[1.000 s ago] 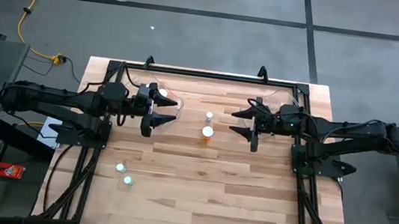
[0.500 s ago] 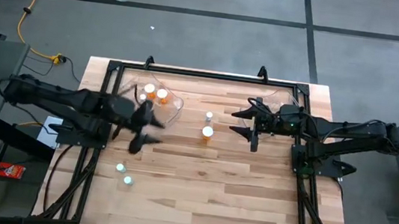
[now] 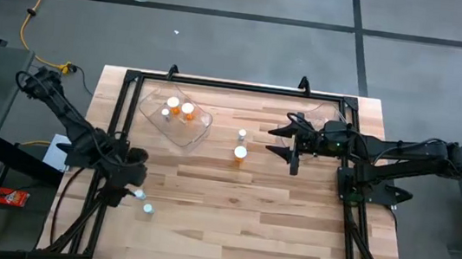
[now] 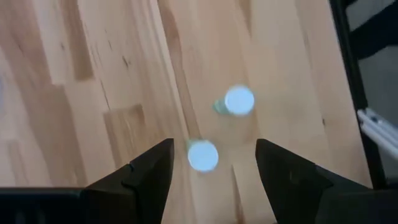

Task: Pick and place medicine bottles into bin by pill shape (circle, oval)
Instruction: Put the top green tablet bottle into the right transparent bin

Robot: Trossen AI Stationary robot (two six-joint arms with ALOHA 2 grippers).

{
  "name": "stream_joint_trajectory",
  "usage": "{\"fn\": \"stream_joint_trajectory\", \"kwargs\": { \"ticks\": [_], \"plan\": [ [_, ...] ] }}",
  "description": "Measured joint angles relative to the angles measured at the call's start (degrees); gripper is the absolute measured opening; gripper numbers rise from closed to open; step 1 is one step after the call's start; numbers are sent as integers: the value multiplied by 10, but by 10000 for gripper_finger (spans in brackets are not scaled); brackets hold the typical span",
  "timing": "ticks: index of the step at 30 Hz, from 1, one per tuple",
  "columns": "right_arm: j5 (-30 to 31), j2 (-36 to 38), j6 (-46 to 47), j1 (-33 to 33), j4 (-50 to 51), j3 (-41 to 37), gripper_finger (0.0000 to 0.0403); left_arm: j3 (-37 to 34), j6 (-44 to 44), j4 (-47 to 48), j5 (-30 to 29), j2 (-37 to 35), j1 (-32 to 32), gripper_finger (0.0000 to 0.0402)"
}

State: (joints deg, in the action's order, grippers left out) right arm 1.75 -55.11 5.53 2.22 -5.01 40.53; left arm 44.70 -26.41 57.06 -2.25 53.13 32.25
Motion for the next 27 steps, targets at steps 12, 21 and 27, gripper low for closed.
{"fn": "stream_joint_trajectory", "kwargs": {
  "ticks": [12,21,27],
  "plan": [
    [17,0,21,0,0,0,225,-45,-60,0,-36,0,48,219],
    [17,0,35,0,0,0,224,-57,-110,-14,-32,1,48,224],
    [17,0,34,0,0,0,224,-57,-138,-14,-28,1,62,267]
  ]
}}
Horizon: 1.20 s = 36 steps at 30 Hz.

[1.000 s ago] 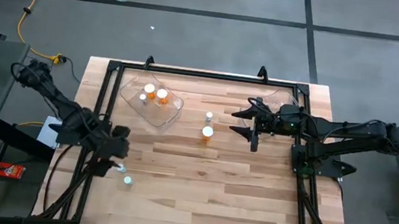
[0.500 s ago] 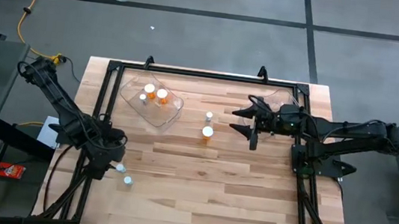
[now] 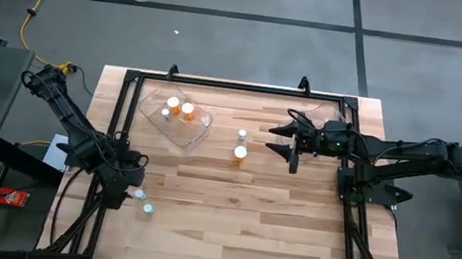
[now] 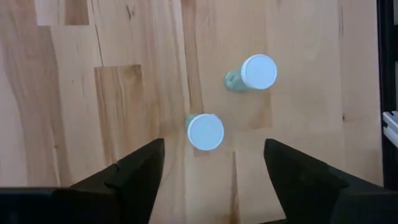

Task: Pick and place medicine bottles into bin by pill shape (circle, oval)
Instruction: Put the top green tablet bottle into the right transparent bin

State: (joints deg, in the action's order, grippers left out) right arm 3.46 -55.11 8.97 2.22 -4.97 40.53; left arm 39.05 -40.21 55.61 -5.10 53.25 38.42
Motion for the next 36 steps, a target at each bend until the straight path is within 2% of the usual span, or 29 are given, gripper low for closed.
{"fn": "stream_joint_trajectory", "kwargs": {
  "ticks": [5,8,13,18,24,31,36],
  "plan": [
    [0,0,0,0,3,0,224,0,-10,-1,-1,16,23,310],
    [0,0,0,0,17,0,224,0,2,0,-16,37,43,320],
    [0,0,0,0,26,0,224,-5,-1,-9,-50,88,61,321],
    [0,0,0,0,26,0,224,-57,-28,-105,-35,127,73,321],
    [0,0,15,0,26,0,224,-115,-68,-194,-117,125,94,321],
    [0,0,27,0,26,0,224,-176,-97,-293,-132,124,107,320],
    [0,0,30,0,26,0,224,-202,-127,-322,-174,124,129,297]
  ]
}}
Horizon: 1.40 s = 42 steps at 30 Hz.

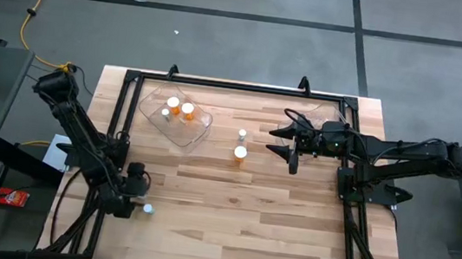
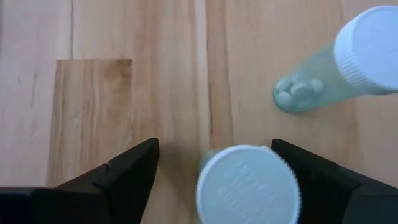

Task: Pick and place medicine bottles into bin by pill shape (circle, oval)
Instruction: Put the top green tablet bottle into the right transparent bin

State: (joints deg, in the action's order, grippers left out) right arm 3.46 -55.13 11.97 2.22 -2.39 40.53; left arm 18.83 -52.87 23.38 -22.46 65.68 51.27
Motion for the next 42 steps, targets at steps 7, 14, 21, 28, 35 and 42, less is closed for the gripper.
{"fn": "stream_joint_trajectory", "kwargs": {
  "ticks": [7,14,21,28,35,42],
  "plan": [
    [0,0,1,0,0,0,224,-16,-40,-7,-44,0,43,230],
    [11,0,17,0,0,0,224,-16,-45,-5,-44,0,77,173],
    [11,0,31,0,0,0,224,-16,-85,-11,-66,-6,81,147],
    [11,0,32,0,0,0,224,-16,-87,-11,-106,-31,81,137],
    [12,0,31,0,0,0,224,-16,-86,-11,-119,-61,81,119],
    [12,0,31,0,0,0,224,-16,-57,-1,-63,-61,81,108]
  ]
}}
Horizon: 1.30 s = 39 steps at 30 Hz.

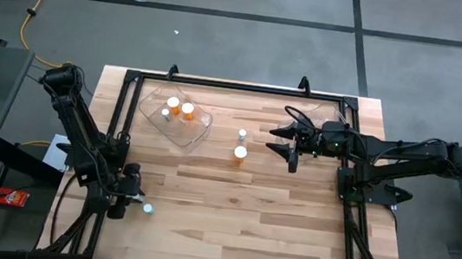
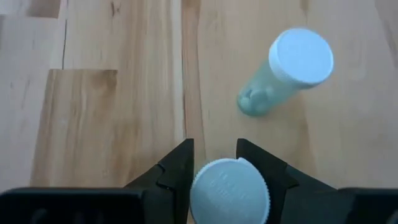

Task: Pick and place medicine bottles into bin by pill shape (circle, oval)
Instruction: Put the top green tablet bottle into the right transparent bin

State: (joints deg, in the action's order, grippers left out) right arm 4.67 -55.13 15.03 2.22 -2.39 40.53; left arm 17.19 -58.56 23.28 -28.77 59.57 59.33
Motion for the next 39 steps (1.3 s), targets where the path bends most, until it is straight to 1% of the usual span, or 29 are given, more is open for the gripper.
{"fn": "stream_joint_trajectory", "kwargs": {
  "ticks": [6,13,15,18,22,27,30,35,39],
  "plan": [
    [0,0,6,0,0,0,224,0,3,26,-13,0,0,121],
    [0,0,15,0,0,0,224,0,11,26,-13,0,0,163],
    [0,0,15,0,0,0,224,0,7,26,-7,0,0,176],
    [0,0,15,0,0,0,224,0,7,27,18,0,4,191],
    [0,0,15,0,0,0,224,-16,-18,22,15,0,21,201],
    [0,0,15,0,0,0,224,-24,-64,18,-12,0,32,201],
    [0,0,15,0,0,0,224,-30,-75,18,-14,0,41,198],
    [0,0,15,0,0,0,224,-33,-88,12,-23,0,54,174],
    [0,0,16,0,0,0,224,-33,-88,-9,-52,0,54,148]
  ]
}}
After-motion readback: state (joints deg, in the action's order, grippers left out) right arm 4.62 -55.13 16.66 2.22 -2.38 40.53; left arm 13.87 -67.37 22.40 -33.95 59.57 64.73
